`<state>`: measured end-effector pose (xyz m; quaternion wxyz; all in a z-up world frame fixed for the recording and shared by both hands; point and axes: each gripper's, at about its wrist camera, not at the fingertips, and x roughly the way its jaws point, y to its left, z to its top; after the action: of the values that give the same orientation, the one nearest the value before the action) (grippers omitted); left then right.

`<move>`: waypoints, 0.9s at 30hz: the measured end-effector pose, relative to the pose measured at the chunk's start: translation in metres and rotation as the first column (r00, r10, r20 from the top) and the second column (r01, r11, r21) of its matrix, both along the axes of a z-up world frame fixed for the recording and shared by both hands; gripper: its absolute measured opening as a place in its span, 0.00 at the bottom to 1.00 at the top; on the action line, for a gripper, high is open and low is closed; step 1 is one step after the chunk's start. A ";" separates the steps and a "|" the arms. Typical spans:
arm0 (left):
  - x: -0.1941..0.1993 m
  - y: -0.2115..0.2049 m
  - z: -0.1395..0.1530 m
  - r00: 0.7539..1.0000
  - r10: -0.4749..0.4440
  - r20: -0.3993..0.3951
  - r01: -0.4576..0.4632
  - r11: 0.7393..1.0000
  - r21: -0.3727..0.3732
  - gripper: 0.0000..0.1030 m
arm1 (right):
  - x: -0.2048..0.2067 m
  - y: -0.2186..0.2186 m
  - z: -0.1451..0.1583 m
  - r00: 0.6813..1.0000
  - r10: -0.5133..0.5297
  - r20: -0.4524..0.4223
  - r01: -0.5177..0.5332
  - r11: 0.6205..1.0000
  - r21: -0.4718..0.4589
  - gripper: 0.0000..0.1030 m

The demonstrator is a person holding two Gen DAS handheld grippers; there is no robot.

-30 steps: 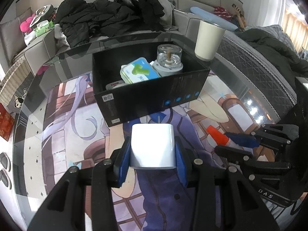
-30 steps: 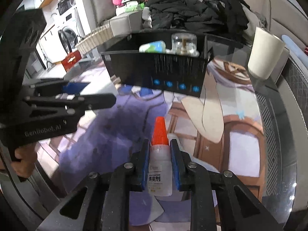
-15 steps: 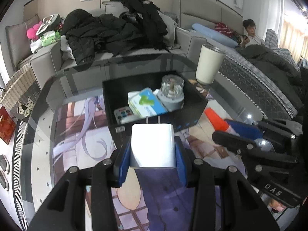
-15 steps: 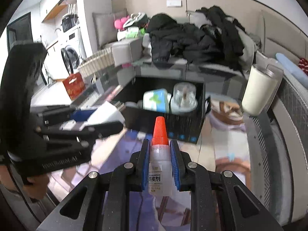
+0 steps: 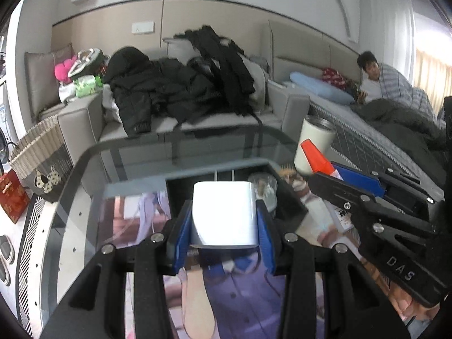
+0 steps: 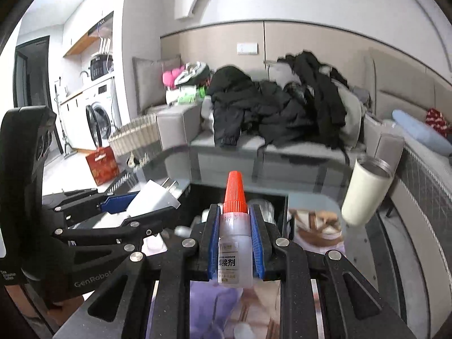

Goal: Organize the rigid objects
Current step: 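Lower the glue bottle into the black box with the right tool while the left lowers the charger in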

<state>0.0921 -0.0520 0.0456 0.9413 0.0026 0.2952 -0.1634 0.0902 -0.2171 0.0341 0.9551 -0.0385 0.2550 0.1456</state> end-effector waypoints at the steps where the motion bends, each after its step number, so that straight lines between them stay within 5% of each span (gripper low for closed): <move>1: 0.002 0.001 0.002 1.000 0.004 0.008 -0.004 1.000 -0.006 0.39 | 0.002 0.001 0.003 1.000 -0.004 0.015 0.004 1.000 -0.001 0.20; 14: 0.045 0.021 0.010 0.994 0.095 0.060 -0.089 0.991 -0.096 0.39 | 0.052 0.013 0.011 0.998 -0.036 0.055 0.033 0.998 0.057 0.20; 27: 0.086 0.021 -0.036 0.989 0.088 -0.121 -0.102 0.989 -0.110 0.39 | 0.091 0.027 -0.032 0.992 -0.025 -0.126 0.030 0.999 0.041 0.20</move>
<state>0.1776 -0.0312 0.0091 0.9279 -0.0755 0.3393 -0.1351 0.1813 -0.1900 0.0022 0.9397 -0.0052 0.3119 0.1400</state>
